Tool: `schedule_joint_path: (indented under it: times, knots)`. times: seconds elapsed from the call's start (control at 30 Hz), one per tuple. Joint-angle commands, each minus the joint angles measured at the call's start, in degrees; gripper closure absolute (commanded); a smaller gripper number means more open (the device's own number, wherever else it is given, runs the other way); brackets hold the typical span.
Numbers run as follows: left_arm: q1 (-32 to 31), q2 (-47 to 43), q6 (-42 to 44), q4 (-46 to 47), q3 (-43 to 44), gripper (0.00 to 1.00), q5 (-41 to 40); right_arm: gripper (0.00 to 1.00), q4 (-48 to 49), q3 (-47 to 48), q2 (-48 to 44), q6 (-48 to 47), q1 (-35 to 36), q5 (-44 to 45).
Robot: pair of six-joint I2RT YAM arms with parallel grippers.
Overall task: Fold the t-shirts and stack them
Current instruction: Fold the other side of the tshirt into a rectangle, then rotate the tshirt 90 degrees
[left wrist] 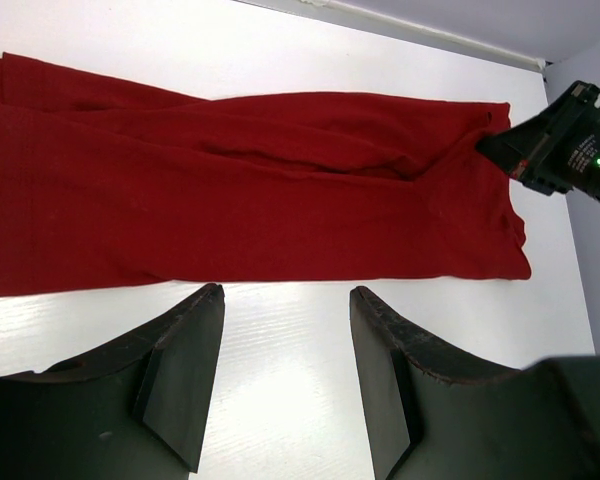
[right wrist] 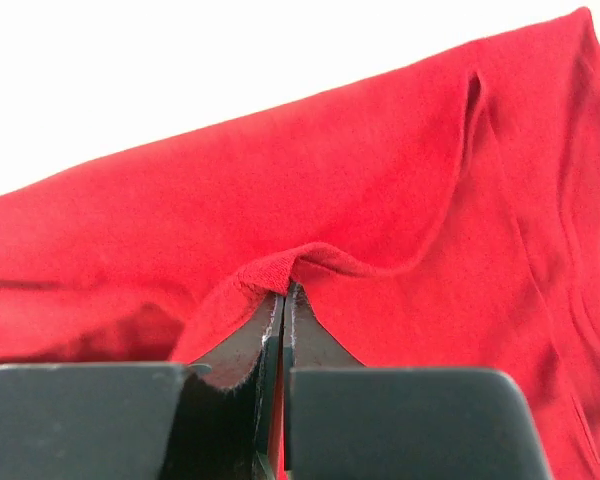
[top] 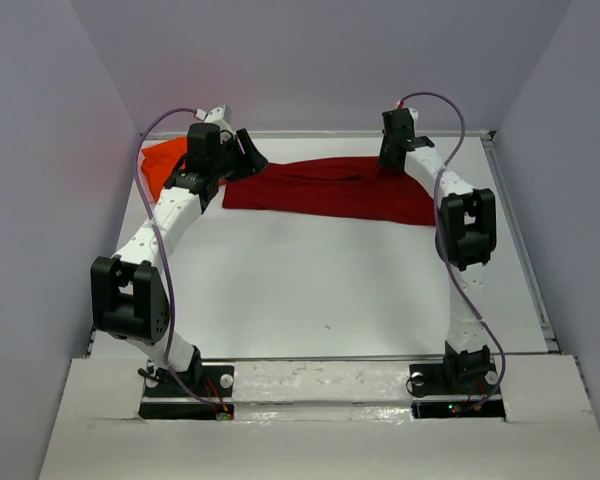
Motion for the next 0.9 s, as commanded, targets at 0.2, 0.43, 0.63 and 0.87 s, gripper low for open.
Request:
schedule_joint_path:
  times: [0.2, 0.43, 0.63, 0.87]
  knots:
    - [0.23, -1.91, 0.3, 1.7, -0.44, 0.37, 1.34, 0.68, -3.05, 16.17, 12.61, -2.92, 0.34, -3.14]
    - [0.23, -1.64, 0.39, 1.62, -0.53, 0.37, 0.64, 0.26, -2.97, 19.96, 15.79, -5.21, 0.34, -5.87]
    - [0.14, 0.46, -0.58, 3.19, -1.41, 0.37, 1.43, 0.25, -0.42, 9.34, 4.55, -6.44, 0.34, -5.43]
    - [-0.21, 8.45, -1.11, 8.46, -1.85, 0.37, 2.22, 0.24, 0.55, -2.97, -5.92, -3.19, 0.34, -8.32]
